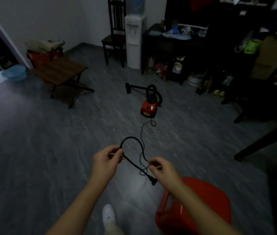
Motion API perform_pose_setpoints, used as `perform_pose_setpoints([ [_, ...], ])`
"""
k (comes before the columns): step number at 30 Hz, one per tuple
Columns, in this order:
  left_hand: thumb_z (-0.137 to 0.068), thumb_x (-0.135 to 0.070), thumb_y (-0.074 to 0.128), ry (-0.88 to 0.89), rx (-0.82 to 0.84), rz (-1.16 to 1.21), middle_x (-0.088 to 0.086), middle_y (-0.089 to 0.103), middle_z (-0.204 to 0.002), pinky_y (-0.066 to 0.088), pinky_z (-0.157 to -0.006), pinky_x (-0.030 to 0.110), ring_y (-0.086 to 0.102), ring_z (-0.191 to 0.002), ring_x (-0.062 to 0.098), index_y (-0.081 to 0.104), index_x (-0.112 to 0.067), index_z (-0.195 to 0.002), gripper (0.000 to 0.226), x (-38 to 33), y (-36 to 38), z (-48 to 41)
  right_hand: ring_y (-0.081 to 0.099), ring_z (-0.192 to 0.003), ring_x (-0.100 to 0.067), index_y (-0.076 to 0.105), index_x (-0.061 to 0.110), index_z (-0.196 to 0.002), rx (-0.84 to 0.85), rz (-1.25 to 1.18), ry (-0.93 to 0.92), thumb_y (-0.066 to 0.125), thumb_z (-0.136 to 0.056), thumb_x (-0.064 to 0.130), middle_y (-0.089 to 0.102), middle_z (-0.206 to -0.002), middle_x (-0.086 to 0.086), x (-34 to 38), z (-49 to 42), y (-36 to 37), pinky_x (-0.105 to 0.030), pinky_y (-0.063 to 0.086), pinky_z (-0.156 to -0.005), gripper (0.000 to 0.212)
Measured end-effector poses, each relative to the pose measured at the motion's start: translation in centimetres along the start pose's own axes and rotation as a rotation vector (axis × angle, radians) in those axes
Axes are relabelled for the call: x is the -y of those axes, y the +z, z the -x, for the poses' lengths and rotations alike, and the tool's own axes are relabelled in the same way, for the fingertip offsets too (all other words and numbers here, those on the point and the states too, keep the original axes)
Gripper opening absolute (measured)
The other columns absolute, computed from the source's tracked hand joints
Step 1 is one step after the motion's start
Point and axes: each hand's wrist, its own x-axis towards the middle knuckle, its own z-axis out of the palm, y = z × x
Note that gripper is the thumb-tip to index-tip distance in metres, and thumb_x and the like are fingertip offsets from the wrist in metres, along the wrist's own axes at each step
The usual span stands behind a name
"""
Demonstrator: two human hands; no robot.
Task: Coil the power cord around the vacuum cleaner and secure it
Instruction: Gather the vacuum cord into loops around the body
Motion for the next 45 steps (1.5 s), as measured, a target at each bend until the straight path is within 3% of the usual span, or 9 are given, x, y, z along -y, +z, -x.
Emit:
perform_pose_setpoints([
  [7,-0.092,-0.005,0.063,0.027,0.044,0.029,0.007,0.073,-0.084,0.061,-0.072,0.03,0.074,-0.075,0.019,0.069,-0.025,-0.09,0.022,1.4,-8.9,-10.2,0.064,-0.094,0.002,0.069,0.027,-0.106,-0.009,0.024,-0.001,0.066,-0.088,0.032,0.07,-0.1,0.016,8.5,-7.8,8.2,-0.012,0.047,-0.081,0.018],
  [14,-0.093,-0.002,0.061,0.047,0.017,0.16,0.009,0.072,-0.084,0.061,-0.071,0.034,0.073,-0.077,0.026,0.068,-0.026,-0.087,0.026,-0.1,-13.5,-16.8,0.065,-0.089,-0.002,0.069,0.027,-0.103,-0.155,0.015,0.013,0.065,-0.089,0.034,0.069,-0.098,0.014,14.3,-13.3,12.1,-0.023,0.054,-0.079,0.017],
  [18,-0.093,-0.001,0.06,0.045,0.023,0.181,0.008,0.073,-0.084,0.061,-0.069,0.03,0.073,-0.075,0.022,0.068,-0.022,-0.088,0.023,0.2,-15.1,-20.0,0.063,-0.077,0.003,0.069,0.033,-0.091,-0.159,0.054,0.022,0.065,-0.088,0.041,0.068,-0.082,0.019,15.2,-16.2,12.3,-0.02,0.046,-0.067,0.009],
  [23,-0.09,-0.004,0.066,0.085,0.072,-0.094,0.005,0.072,-0.08,0.061,-0.07,0.029,0.074,-0.072,0.017,0.068,-0.021,-0.086,0.018,3.1,-17.1,-24.6,0.064,-0.075,0.001,0.069,0.033,-0.079,-0.181,0.033,0.087,0.077,-0.079,0.036,0.069,-0.077,0.015,16.2,-20.6,12.2,-0.02,0.053,-0.066,0.009],
  [29,-0.087,-0.012,0.07,0.149,0.088,-0.357,-0.004,0.073,-0.078,0.059,-0.07,0.028,0.072,-0.073,0.008,0.068,-0.025,-0.089,0.013,4.9,-18.2,-31.7,0.062,-0.076,-0.005,0.072,0.019,-0.091,-0.079,-0.168,0.119,0.074,-0.079,0.013,0.069,-0.086,-0.001,17.1,-28.6,12.6,-0.014,0.049,-0.066,0.014],
  [36,-0.087,-0.011,0.069,0.202,0.089,-0.474,-0.006,0.071,-0.077,0.055,-0.068,0.018,0.07,-0.073,0.008,0.068,-0.024,-0.09,0.013,3.1,-17.2,-41.8,0.067,-0.079,-0.011,0.07,0.021,-0.081,-0.137,-0.233,0.132,0.078,-0.075,0.017,0.07,-0.08,0.004,18.7,-39.1,10.8,-0.028,0.058,-0.073,0.011],
  [41,-0.088,-0.011,0.068,0.223,0.107,-0.459,-0.001,0.07,-0.073,0.057,-0.066,0.031,0.069,-0.07,0.013,0.064,-0.026,-0.087,0.015,1.9,-15.8,-47.5,0.065,-0.079,-0.006,0.065,0.025,-0.077,-0.278,-0.123,0.101,0.082,-0.074,0.026,0.068,-0.081,0.009,19.9,-44.7,8.3,-0.026,0.056,-0.072,0.017],
  [43,-0.088,-0.011,0.067,0.25,0.14,-0.468,-0.003,0.069,-0.074,0.055,-0.066,0.027,0.068,-0.07,0.011,0.063,-0.027,-0.087,0.017,1.4,-15.0,-49.9,0.063,-0.078,-0.004,0.064,0.026,-0.077,-0.287,-0.018,0.094,0.078,-0.077,0.034,0.067,-0.081,0.012,20.2,-46.3,7.3,-0.027,0.055,-0.072,0.015],
  [45,-0.088,-0.011,0.067,0.28,0.155,-0.474,-0.002,0.068,-0.073,0.049,-0.063,0.013,0.066,-0.069,0.009,0.062,-0.025,-0.088,0.015,0.9,-14.0,-52.6,0.062,-0.078,-0.004,0.062,0.027,-0.078,-0.28,0.069,0.123,0.072,-0.08,0.041,0.065,-0.082,0.013,20.1,-47.9,6.5,-0.028,0.054,-0.069,0.018],
])
